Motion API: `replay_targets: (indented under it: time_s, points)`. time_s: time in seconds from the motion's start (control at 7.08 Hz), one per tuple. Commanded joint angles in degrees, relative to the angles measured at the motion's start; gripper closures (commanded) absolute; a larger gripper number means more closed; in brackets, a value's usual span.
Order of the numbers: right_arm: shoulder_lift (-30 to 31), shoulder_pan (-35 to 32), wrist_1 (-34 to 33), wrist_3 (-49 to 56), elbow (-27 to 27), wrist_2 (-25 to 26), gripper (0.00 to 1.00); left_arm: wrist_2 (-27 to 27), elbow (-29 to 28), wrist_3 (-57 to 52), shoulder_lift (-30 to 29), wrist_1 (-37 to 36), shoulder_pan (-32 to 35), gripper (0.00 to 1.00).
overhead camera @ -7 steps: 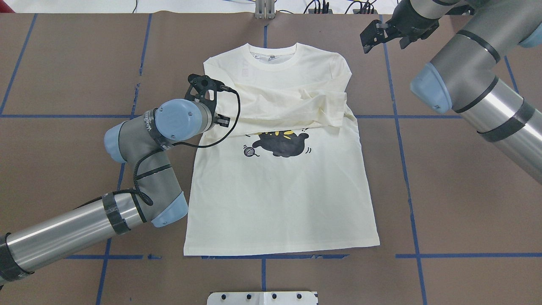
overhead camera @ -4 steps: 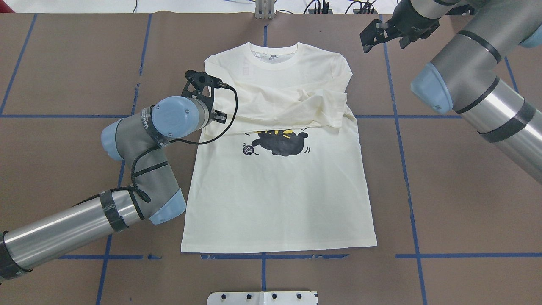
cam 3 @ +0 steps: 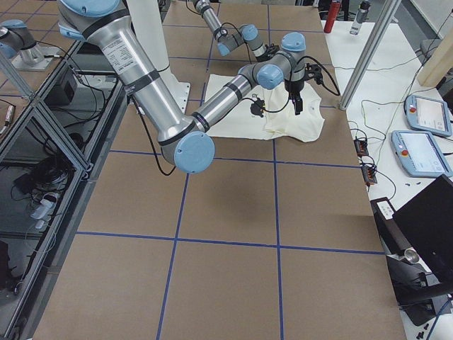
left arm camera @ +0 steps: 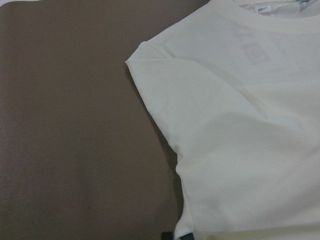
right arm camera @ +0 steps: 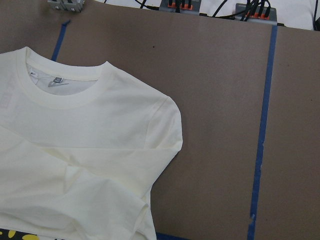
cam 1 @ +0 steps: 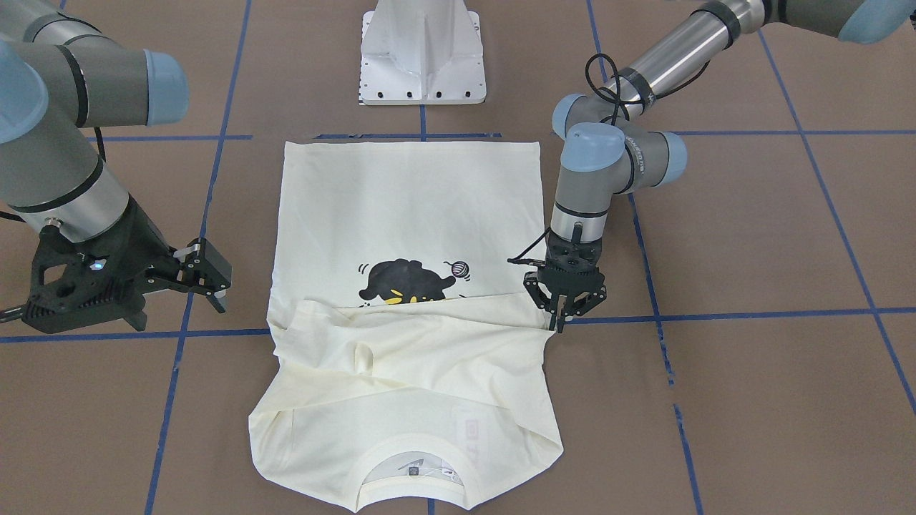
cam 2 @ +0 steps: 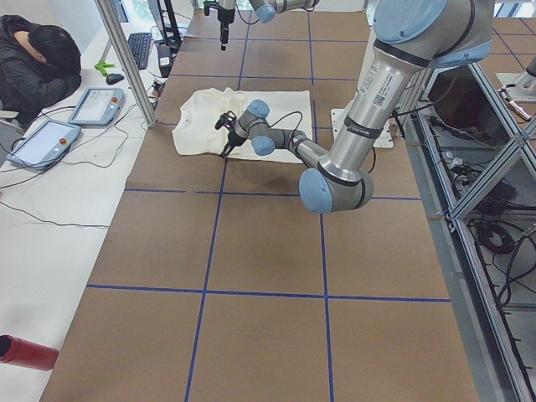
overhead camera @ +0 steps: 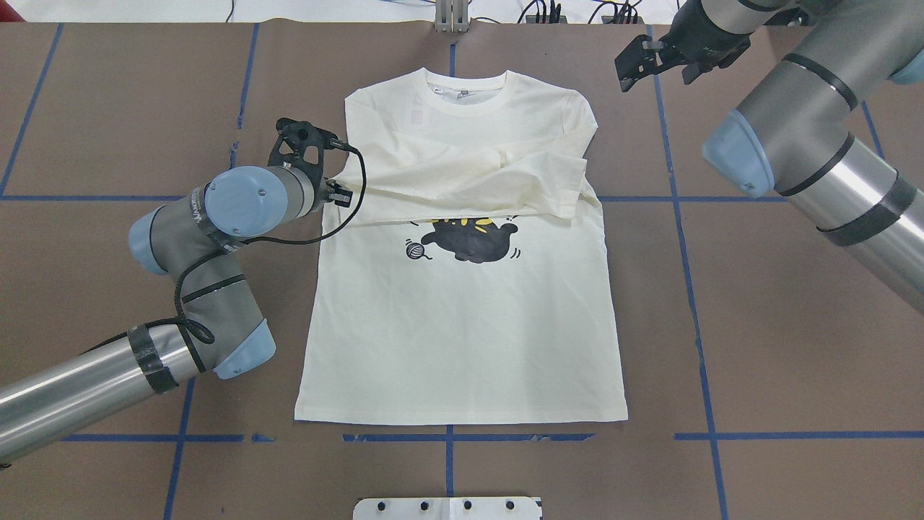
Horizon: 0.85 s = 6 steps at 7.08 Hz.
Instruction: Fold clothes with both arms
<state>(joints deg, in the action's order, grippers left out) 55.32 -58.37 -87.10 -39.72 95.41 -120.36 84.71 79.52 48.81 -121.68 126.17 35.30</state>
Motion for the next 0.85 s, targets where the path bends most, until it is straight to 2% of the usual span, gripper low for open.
replay_targets:
  time_s: [0.0,0.14,0.28,0.42,0.71]
  points:
    - [0.14,0.01,0.0,0.0,0.04,-0.14,0.0,4.8,0.28,-0.04,0.57,1.09,2.3,0.12]
    - [1.01,0.27,-0.09,-0.18,1.17,-0.32,0.0,9.54,2.02,-0.12,0.66,1.79,4.23,0.01]
    - [3.19,1.49,0.0,-5.4,4.4,-0.14,0.0,12.38,5.35,1.96,1.27,1.71,4.51,0.01]
    - [6.35,4.11,0.09,-15.54,9.83,0.12,0.0,12.49,9.9,8.16,3.53,1.71,4.16,0.01]
    - [14.6,12.1,2.61,-34.1,23.62,5.89,0.0,12.41,18.88,21.42,10.03,1.71,2.85,0.0]
